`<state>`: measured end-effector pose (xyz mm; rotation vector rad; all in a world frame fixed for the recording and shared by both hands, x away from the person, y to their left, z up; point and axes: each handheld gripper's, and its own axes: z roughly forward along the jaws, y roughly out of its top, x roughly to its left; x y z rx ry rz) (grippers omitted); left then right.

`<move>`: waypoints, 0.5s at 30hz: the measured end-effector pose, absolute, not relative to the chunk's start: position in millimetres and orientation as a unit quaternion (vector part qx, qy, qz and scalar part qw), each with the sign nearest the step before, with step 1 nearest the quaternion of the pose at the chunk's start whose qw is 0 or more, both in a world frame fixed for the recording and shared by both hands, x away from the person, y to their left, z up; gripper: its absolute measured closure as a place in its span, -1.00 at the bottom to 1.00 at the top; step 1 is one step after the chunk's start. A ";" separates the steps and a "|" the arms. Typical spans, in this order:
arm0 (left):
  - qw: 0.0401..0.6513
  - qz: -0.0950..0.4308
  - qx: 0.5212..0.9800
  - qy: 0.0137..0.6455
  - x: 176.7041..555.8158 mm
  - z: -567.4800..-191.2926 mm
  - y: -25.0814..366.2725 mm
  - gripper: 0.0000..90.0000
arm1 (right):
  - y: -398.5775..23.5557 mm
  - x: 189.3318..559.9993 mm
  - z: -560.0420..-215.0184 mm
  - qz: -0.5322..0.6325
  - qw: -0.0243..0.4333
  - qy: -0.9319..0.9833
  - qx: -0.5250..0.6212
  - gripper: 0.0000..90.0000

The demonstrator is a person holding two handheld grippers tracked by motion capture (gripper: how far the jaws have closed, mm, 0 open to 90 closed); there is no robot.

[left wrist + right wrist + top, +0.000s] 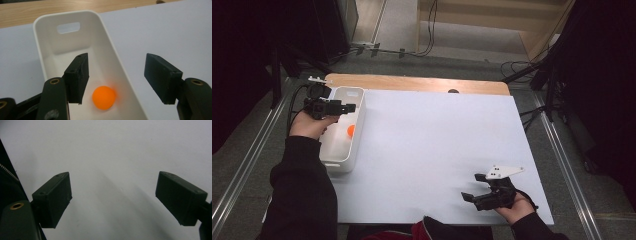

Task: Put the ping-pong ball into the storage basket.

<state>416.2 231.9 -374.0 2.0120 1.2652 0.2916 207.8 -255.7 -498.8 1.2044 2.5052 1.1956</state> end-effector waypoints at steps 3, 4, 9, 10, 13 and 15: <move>0.375 0.106 0.785 0.482 412.6 -370.7 227.7 -0.26 | -253.8 205.6 -498.1 0.393 0.059 0.829 0.393 -0.73; 0.380 0.103 0.785 0.479 412.0 -369.5 226.5 -0.26 | -253.1 204.8 -498.0 0.392 0.056 0.830 0.393 -0.73; 0.389 0.090 0.796 0.455 406.9 -366.0 211.8 -0.26 | -251.4 203.5 -496.9 0.389 0.061 0.831 0.392 -0.73; 0.389 0.090 0.796 0.455 406.9 -366.0 211.8 -0.27 | -251.4 203.5 -496.9 0.389 0.061 0.831 0.392 -0.73; 0.391 0.080 0.804 0.441 405.2 -366.5 203.7 -0.27 | -248.7 202.5 -495.7 0.389 0.060 0.832 0.391 -0.73; 0.395 0.068 0.806 0.435 405.2 -366.6 199.7 -0.27 | -248.1 202.5 -496.2 0.388 0.063 0.833 0.389 -0.73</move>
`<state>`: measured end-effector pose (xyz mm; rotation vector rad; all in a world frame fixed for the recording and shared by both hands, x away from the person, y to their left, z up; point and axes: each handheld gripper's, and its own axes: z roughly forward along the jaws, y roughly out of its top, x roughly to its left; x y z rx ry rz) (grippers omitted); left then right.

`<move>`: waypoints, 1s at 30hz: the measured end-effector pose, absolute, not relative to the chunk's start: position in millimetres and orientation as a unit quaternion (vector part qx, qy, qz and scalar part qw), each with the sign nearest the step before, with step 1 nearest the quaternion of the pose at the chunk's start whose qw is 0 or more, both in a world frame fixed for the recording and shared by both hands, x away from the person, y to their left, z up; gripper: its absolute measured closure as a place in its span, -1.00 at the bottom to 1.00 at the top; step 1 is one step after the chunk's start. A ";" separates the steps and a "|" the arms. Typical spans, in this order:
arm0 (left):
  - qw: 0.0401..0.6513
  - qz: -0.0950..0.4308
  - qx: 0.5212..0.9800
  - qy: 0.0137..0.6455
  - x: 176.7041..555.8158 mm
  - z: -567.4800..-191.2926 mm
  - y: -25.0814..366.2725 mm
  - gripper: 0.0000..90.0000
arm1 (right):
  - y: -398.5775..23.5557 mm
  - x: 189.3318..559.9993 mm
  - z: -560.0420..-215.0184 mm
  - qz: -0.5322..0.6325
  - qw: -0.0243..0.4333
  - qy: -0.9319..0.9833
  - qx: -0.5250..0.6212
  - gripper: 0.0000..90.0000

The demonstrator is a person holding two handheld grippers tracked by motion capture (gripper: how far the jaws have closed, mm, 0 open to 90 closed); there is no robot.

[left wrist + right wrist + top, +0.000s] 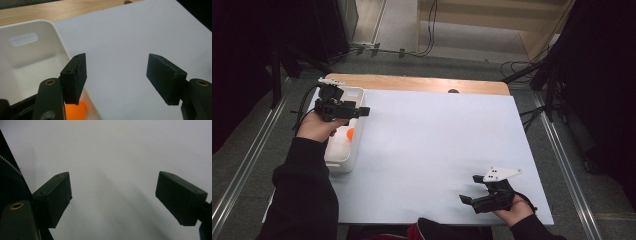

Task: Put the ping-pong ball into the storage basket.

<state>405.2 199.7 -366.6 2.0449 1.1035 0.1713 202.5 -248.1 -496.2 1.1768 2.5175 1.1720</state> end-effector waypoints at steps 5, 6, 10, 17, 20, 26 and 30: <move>0.396 0.055 0.818 0.414 402.8 -367.9 185.4 -0.38 | -249.9 202.8 -496.3 0.388 0.061 0.831 0.393 -0.73; 0.397 0.054 0.821 0.408 402.4 -368.0 182.8 -0.38 | -250.0 202.7 -496.4 0.389 0.061 0.831 0.393 -0.73; 0.395 0.061 0.831 0.386 398.4 -368.8 171.6 -0.38 | -250.5 201.7 -496.5 0.389 0.060 0.832 0.392 -0.73; 0.385 0.063 0.845 0.365 393.6 -373.2 158.9 -0.45 | -252.6 203.0 -496.0 0.397 0.058 0.826 0.397 -0.73; 0.382 0.060 0.851 0.354 390.4 -374.8 152.5 -0.45 | -253.7 204.4 -495.6 0.400 0.058 0.823 0.399 -0.73; 0.389 0.048 0.852 0.347 386.8 -380.0 145.8 -0.45 | -255.5 207.3 -495.3 0.407 0.054 0.815 0.410 -0.73; 0.391 0.044 0.853 0.343 382.2 -382.4 141.6 -0.45 | -255.9 207.7 -495.1 0.408 0.054 0.814 0.410 -0.73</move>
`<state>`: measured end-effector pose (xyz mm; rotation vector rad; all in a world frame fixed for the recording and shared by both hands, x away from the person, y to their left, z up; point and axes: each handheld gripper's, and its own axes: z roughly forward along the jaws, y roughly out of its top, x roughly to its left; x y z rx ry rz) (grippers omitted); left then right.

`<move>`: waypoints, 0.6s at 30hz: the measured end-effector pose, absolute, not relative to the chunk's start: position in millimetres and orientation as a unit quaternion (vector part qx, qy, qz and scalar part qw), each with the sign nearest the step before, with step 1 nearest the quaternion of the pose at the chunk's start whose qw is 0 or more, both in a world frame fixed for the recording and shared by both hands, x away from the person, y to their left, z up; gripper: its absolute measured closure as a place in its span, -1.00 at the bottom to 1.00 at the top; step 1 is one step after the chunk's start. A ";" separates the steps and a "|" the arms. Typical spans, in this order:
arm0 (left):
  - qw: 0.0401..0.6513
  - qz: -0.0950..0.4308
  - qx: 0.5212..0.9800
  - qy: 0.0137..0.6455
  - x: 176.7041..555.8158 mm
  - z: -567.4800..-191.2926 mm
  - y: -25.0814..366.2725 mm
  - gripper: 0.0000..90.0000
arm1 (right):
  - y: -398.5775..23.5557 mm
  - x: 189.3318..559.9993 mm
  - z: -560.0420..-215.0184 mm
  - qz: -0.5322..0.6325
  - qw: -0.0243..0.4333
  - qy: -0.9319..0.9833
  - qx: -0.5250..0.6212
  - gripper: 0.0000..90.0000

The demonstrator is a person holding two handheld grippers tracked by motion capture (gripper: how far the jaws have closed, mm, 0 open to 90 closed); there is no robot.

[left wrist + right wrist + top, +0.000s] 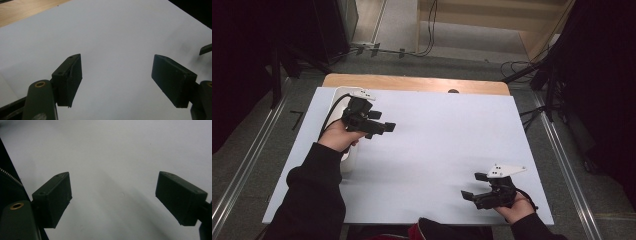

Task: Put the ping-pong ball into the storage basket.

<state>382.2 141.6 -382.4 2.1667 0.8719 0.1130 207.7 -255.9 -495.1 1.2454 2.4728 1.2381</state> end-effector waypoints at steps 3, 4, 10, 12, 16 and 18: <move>0.398 0.046 0.851 0.340 378.1 -384.6 137.9 -0.45 | -255.6 207.5 -495.1 0.407 0.056 0.815 0.410 -0.73; 0.400 0.044 0.851 0.338 377.0 -385.5 136.9 -0.45 | -255.2 207.4 -495.1 0.407 0.055 0.814 0.410 -0.73; 0.399 0.029 0.857 0.326 371.8 -390.5 131.8 -0.45 | -254.9 205.9 -495.0 0.406 0.053 0.816 0.409 -0.73; 0.390 0.032 0.862 0.322 369.2 -391.9 128.5 -0.45 | -255.3 205.6 -495.2 0.407 0.054 0.815 0.409 -0.73; 0.398 0.028 0.860 0.318 363.7 -392.4 125.7 -0.45 | -255.4 205.3 -495.3 0.405 0.053 0.815 0.410 -0.73; 0.399 0.027 0.861 0.315 362.6 -392.8 125.6 -0.45 | -255.2 205.2 -495.3 0.406 0.052 0.815 0.410 -0.73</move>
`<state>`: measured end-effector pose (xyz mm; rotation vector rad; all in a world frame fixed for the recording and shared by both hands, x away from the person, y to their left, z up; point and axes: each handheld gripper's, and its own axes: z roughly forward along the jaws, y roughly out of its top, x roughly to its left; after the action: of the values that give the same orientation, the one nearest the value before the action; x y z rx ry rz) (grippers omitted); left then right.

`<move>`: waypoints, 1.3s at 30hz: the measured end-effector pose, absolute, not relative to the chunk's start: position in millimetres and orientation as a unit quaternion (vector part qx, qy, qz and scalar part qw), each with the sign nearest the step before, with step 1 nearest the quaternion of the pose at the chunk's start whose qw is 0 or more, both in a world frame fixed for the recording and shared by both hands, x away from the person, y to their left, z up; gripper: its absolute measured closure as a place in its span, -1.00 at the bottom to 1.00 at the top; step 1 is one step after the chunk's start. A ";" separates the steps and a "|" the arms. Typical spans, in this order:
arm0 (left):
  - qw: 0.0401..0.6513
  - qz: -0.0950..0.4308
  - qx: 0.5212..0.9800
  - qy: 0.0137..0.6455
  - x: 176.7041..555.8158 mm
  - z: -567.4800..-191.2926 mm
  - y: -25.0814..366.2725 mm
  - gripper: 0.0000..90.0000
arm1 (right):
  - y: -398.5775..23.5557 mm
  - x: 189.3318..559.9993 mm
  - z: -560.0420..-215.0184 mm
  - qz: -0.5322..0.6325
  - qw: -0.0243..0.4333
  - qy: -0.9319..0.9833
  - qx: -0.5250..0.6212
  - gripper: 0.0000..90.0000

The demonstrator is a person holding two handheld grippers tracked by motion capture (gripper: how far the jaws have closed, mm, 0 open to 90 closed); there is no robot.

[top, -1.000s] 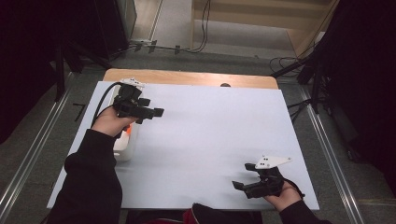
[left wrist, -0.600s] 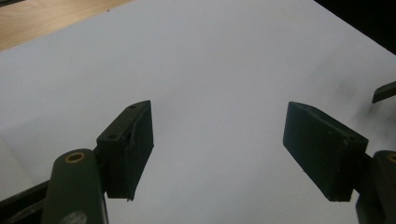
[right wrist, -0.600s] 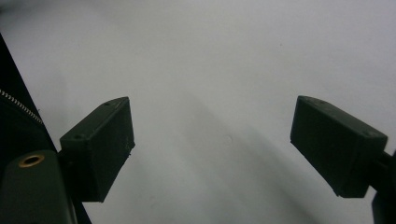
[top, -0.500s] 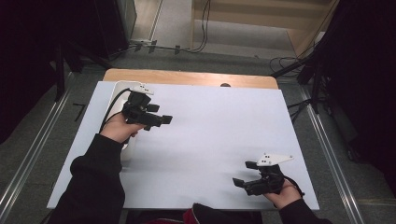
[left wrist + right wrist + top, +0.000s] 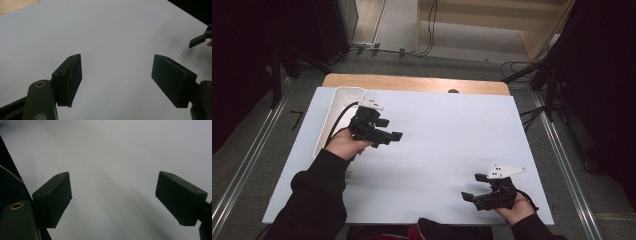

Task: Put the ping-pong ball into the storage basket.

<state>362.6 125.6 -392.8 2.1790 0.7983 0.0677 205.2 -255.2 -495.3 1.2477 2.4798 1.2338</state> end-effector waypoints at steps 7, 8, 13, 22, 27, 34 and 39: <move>0.396 0.019 0.867 0.302 349.0 -394.4 118.6 -0.45 | -255.2 205.1 -495.6 0.404 0.053 0.817 0.408 -0.73; 0.396 0.021 0.867 0.301 347.7 -394.9 117.6 -0.45 | -255.2 205.2 -495.6 0.404 0.053 0.817 0.407 -0.73; 0.398 0.022 0.866 0.301 343.9 -398.7 116.2 -0.45 | -254.6 204.8 -496.1 0.403 0.049 0.818 0.408 -0.73; 0.398 0.022 0.866 0.302 336.4 -407.5 117.5 -0.45 | -255.6 205.6 -496.4 0.403 0.048 0.818 0.409 -0.73; 0.402 0.023 0.865 0.299 331.8 -411.4 119.2 -0.45 | -255.3 205.2 -496.4 0.400 0.048 0.818 0.410 -0.73; 0.399 0.017 0.866 0.300 326.1 -419.8 121.8 -0.45 | -255.3 204.9 -496.6 0.401 0.048 0.818 0.410 -0.73; 0.400 0.018 0.867 0.297 320.8 -422.9 122.5 -0.45 | -255.3 205.0 -496.6 0.401 0.049 0.818 0.409 -0.73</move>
<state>320.8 122.5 -422.9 2.1921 0.7521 0.0467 205.0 -255.3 -496.6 1.2481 2.4940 1.2209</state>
